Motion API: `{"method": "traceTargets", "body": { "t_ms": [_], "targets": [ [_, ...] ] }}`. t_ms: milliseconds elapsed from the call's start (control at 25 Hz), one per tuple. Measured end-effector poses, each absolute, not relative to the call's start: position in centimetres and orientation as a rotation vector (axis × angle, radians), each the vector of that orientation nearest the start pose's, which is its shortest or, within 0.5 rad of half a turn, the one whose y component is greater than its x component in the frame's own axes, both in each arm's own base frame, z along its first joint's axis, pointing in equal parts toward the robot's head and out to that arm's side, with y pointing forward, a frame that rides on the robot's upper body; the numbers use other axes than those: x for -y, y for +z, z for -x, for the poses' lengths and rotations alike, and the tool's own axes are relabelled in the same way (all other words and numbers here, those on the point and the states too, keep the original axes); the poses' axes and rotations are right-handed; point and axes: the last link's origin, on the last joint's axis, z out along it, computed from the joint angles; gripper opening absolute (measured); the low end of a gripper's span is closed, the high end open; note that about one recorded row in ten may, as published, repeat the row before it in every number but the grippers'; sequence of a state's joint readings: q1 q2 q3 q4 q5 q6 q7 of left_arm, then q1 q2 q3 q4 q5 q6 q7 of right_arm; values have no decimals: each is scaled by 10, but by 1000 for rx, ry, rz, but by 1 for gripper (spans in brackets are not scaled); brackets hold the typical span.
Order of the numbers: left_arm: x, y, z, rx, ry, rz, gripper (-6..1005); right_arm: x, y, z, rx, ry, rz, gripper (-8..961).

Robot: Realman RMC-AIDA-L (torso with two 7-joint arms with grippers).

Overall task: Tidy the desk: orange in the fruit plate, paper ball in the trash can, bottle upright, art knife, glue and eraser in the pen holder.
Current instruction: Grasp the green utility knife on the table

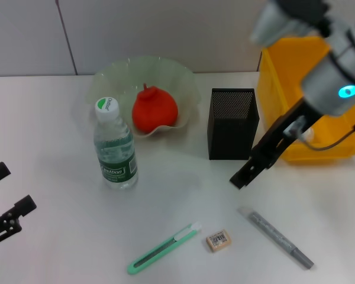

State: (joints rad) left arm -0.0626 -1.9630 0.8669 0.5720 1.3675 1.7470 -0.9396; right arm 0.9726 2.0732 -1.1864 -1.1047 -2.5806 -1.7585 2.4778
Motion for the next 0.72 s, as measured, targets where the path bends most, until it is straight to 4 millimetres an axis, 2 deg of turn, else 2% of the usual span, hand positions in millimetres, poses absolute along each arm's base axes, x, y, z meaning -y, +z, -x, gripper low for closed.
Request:
{"method": "traceTargets", "body": {
  "t_ms": [40,80,160,240,360,480,720],
  "targets": [
    [-206,66,344,409,-973,2282,806,-384,1,-105,-838,-561,2821,810],
    [-206,65,344,410,-973,2282,805,-386,-13,-98,-803,-621,2833,810],
    [-204,64,345,421,-974,2280,805,-387,-18,-95,-793,-641,2841,810],
    [-201,61,347,441,-978,2276,805,-389,-34,-87,-767,-676,2867,810],
    [-199,59,349,440,-975,2274,805,-388,-39,-85,-749,-685,2876,810],
    [-197,58,351,434,-963,2275,805,-382,-53,-80,-614,-718,2929,810],
    [-193,57,353,442,-927,2336,804,-378,-58,-79,-542,-732,2958,810]
  ]
}}
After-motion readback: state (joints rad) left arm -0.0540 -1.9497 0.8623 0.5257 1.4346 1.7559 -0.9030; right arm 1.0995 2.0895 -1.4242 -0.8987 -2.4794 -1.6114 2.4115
